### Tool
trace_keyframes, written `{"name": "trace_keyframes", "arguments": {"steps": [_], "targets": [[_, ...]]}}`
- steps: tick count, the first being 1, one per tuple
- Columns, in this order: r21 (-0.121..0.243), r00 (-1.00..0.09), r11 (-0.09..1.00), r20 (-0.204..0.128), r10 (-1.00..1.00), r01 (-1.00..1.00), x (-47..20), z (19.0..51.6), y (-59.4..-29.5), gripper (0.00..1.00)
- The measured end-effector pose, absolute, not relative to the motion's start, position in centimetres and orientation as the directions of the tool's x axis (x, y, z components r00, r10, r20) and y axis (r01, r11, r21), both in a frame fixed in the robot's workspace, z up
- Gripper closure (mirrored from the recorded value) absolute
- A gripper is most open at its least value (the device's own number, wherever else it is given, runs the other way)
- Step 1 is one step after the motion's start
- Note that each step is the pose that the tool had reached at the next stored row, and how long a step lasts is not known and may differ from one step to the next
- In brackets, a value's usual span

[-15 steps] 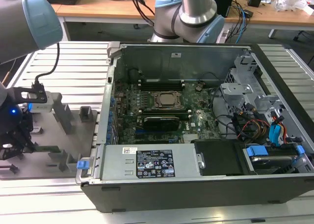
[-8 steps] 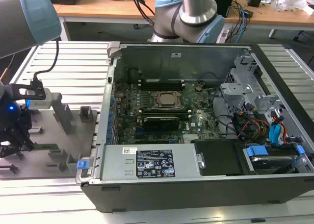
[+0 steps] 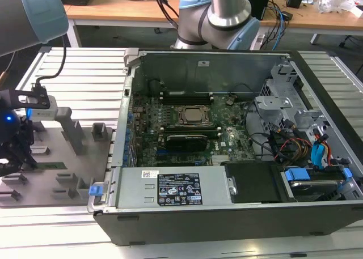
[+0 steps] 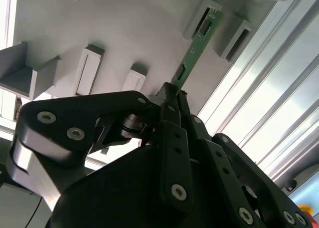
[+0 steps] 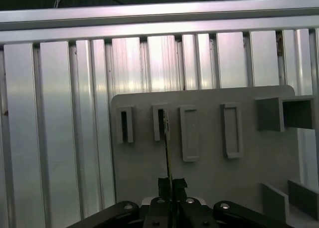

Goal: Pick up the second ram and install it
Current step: 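Pick up the second ram and move it above second insertion slot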

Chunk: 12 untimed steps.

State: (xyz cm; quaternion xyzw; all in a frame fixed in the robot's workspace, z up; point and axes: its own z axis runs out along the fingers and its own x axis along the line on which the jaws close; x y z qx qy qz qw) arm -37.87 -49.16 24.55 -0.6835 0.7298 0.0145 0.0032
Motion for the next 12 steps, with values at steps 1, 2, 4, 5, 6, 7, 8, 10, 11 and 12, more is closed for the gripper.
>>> {"name": "trace_keyframes", "arguments": {"steps": [1,2,4,5,6,7,8,10,11,12], "targets": [[0.017,-0.066,0.065,-0.024,-0.998,-0.998,-37.9,24.8,-49.1,0.86],[0.017,-0.066,0.065,-0.024,-0.998,-0.998,-37.9,24.9,-49.1,0.86],[0.017,-0.066,0.065,-0.024,-0.998,-0.998,-37.9,25.1,-49.1,0.86],[0.017,-0.066,0.065,-0.024,-0.998,-0.998,-37.9,25.3,-49.0,0.86],[0.017,-0.066,0.065,-0.025,-0.998,-0.998,-37.9,25.4,-49.0,0.86],[0.017,-0.066,0.065,-0.024,-0.998,-0.998,-37.9,25.5,-49.0,0.86],[0.017,-0.066,0.065,-0.024,-0.998,-0.998,-37.9,25.7,-49.0,0.86],[0.017,-0.066,0.065,-0.024,-0.998,-0.998,-37.9,25.9,-48.9,0.86],[0.017,-0.066,0.065,-0.024,-0.998,-0.998,-37.9,26.1,-48.9,0.86],[0.017,-0.066,0.065,-0.024,-0.998,-0.998,-37.9,26.2,-48.9,0.86]]}}
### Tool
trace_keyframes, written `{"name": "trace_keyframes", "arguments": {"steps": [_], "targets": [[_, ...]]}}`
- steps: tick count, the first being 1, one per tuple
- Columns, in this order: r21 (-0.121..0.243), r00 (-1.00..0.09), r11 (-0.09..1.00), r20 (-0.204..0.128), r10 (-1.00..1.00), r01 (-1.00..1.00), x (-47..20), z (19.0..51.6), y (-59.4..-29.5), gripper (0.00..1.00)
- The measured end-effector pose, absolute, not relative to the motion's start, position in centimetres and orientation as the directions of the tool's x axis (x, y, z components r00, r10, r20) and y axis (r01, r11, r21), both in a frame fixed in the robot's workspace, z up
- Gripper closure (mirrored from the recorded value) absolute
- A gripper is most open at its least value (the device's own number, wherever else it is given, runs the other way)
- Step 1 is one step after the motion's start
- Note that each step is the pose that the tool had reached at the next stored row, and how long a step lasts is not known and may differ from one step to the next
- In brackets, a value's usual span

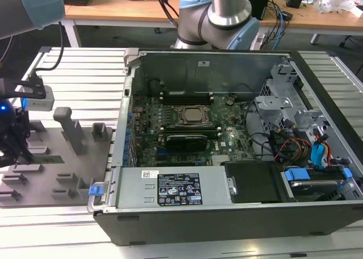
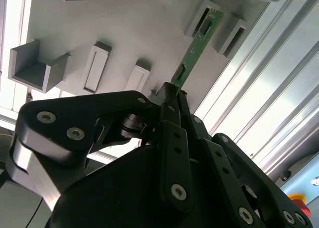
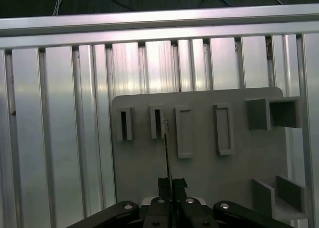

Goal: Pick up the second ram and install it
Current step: 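Pick up the second ram and move it above second insertion slot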

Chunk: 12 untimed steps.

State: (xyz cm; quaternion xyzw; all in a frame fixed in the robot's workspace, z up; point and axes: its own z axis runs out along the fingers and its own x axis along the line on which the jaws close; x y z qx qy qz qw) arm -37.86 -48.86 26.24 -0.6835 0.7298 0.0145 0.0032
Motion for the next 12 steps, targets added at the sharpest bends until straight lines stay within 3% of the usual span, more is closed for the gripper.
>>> {"name": "trace_keyframes", "arguments": {"steps": [12], "targets": [[0.017,-0.066,0.065,-0.024,-0.998,-0.998,-37.9,28.1,-48.5,0.86]]}}
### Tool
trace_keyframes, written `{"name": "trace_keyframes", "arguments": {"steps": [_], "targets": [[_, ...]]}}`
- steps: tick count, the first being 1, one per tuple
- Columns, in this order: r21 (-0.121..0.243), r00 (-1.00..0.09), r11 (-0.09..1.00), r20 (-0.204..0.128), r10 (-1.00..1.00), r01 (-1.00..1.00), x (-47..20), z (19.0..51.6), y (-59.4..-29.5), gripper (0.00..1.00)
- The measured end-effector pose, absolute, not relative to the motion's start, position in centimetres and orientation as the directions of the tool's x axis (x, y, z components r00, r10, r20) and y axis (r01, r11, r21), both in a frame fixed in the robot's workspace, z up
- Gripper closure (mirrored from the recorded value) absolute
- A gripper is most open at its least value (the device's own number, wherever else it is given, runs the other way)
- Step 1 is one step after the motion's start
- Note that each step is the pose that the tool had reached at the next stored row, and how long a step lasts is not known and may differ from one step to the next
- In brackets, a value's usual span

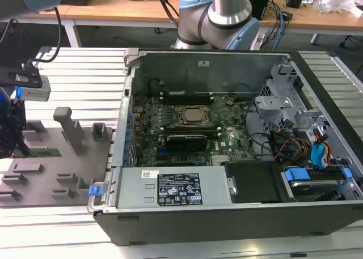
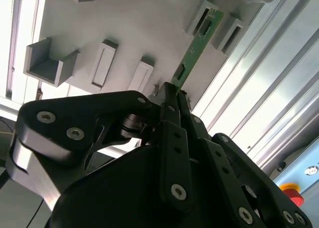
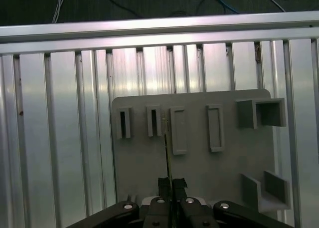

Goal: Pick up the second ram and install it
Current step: 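Pick up the second ram and move it above second insertion slot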

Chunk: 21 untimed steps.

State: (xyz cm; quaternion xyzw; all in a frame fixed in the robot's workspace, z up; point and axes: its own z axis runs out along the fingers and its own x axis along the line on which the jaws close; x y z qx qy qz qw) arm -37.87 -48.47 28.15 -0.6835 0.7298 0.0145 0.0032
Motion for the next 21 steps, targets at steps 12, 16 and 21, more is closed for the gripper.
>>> {"name": "trace_keyframes", "arguments": {"steps": [12,16,21], "targets": [[0.017,-0.066,0.065,-0.024,-0.998,-0.998,-37.9,29.8,-48.0,0.86],[0.017,-0.066,0.065,-0.024,-0.998,-0.998,-37.9,30.2,-47.8,0.86],[0.017,-0.066,0.065,-0.024,-0.998,-0.998,-37.9,30.7,-47.5,0.86]]}}
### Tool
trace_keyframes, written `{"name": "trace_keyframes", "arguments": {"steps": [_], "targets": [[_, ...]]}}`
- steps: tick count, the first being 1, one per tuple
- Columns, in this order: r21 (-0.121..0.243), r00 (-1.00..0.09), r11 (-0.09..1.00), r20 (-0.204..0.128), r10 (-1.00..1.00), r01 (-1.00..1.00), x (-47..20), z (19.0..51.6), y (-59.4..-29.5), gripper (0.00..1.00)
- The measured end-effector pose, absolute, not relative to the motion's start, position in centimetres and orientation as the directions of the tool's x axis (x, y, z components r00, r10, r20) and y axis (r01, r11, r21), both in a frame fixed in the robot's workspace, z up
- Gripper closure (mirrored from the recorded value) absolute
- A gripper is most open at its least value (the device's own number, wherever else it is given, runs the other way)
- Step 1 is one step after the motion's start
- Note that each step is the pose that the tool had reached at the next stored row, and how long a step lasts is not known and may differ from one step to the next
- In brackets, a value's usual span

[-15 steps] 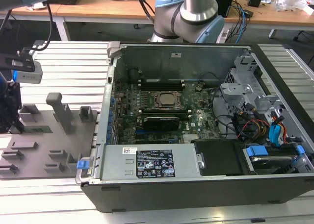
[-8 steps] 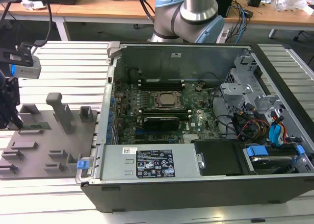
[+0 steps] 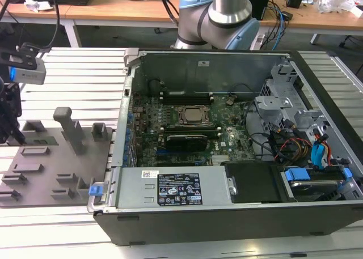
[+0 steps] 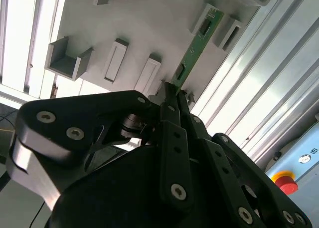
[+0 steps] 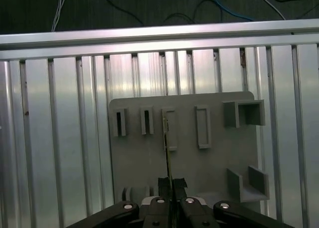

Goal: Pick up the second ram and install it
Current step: 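Pick up the second ram and move it above second insertion slot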

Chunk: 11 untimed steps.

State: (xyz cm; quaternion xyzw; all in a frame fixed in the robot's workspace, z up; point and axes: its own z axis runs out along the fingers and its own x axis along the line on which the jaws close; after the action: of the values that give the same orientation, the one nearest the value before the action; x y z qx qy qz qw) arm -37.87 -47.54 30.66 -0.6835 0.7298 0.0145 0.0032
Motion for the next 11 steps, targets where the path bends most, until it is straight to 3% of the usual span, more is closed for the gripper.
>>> {"name": "trace_keyframes", "arguments": {"steps": [11], "targets": [[0.017,-0.066,0.065,-0.024,-0.998,-0.998,-37.9,31.6,-46.4,0.86]]}}
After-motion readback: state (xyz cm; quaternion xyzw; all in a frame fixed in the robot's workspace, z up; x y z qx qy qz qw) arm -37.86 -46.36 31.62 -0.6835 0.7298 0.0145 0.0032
